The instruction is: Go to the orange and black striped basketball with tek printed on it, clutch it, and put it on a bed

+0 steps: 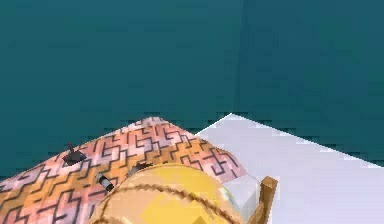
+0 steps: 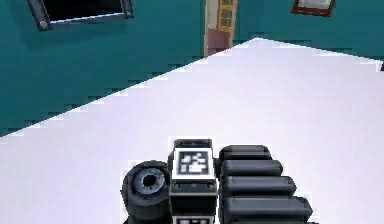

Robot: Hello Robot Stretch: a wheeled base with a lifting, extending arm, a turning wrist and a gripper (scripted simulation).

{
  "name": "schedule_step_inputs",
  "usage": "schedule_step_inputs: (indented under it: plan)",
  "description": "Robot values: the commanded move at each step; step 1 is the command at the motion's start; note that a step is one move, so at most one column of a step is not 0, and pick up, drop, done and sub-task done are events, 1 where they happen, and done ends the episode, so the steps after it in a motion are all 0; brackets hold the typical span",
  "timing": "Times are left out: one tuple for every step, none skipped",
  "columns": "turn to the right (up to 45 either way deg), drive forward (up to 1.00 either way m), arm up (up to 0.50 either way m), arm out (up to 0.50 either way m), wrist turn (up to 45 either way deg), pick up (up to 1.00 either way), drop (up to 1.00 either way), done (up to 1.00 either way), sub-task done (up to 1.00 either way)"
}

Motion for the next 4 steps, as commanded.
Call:
schedule_step_inputs:
  plan:
    - [24.0,0.00,0.00,0.00,0.0,0.00,0.00,0.00,0.00]
    - [0.0,0.20,0.00,0.00,0.0,0.00,0.00,0.00,0.00]
    - [-45.0,0.00,0.00,0.00,0.0,0.00,0.00,0.00,0.00]
    - [-45.0,0.00,0.00,0.00,0.0,0.00,0.00,0.00,0.00]
